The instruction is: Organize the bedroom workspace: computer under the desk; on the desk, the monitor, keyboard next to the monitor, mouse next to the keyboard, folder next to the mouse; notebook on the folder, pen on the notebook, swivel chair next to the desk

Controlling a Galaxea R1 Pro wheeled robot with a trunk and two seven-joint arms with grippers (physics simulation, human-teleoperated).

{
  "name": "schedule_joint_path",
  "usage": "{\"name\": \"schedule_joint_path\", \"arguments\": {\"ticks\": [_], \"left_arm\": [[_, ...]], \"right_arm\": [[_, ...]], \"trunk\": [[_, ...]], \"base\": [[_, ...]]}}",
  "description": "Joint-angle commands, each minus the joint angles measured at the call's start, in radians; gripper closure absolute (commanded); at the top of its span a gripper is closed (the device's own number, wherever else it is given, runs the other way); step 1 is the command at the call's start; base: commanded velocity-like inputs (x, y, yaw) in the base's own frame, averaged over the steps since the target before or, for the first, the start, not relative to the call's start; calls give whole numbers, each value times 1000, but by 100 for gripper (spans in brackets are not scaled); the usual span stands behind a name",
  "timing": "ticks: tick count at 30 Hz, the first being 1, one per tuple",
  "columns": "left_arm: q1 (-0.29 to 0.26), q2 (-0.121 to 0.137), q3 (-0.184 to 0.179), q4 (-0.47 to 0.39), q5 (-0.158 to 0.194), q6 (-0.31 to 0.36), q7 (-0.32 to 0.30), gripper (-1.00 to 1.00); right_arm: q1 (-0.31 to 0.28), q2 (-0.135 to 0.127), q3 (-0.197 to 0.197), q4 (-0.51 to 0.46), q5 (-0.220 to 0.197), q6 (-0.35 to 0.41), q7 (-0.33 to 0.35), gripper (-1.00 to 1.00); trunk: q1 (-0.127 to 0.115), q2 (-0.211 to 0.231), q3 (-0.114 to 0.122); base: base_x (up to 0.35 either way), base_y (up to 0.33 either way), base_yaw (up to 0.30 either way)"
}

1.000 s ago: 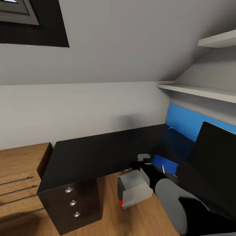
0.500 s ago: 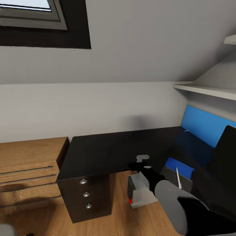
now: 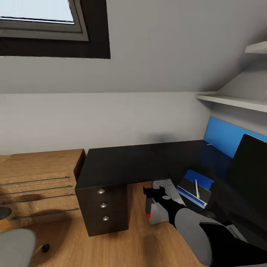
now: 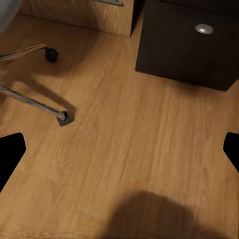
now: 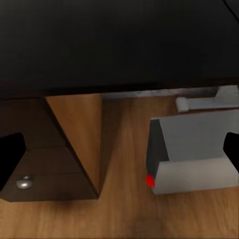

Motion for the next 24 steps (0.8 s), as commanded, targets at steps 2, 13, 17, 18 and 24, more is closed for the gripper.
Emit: {"name": "schedule_joint_path", "arguments": {"ticks": [2,13,17,18,24], "left_arm": [[1,0,4,-2,-4,0,1,-100],[1,-1,4,-2,-4,-2,1,-100],[1,-1,4,-2,-4,-3,2,-100],[1,-1,4,-2,-4,-3,2,-100],[1,0,4,-2,-4,-3,2,-100]], "right_arm": [[0,0,-9,25,11,-45,-2,-100],[47,0,-8,47,11,-88,12,-100],[72,0,-8,48,12,-91,30,-100],[89,0,-8,48,12,-91,36,-100],[154,0,-8,48,23,-93,46,-100]], "trunk": [[0,-1,-1],[0,-1,-1],[0,-1,-1],[0,-1,-1],[0,-1,-1]], "base": [[-327,0,3],[-235,0,1],[-53,0,0],[-23,0,0],[-7,0,0]]}}
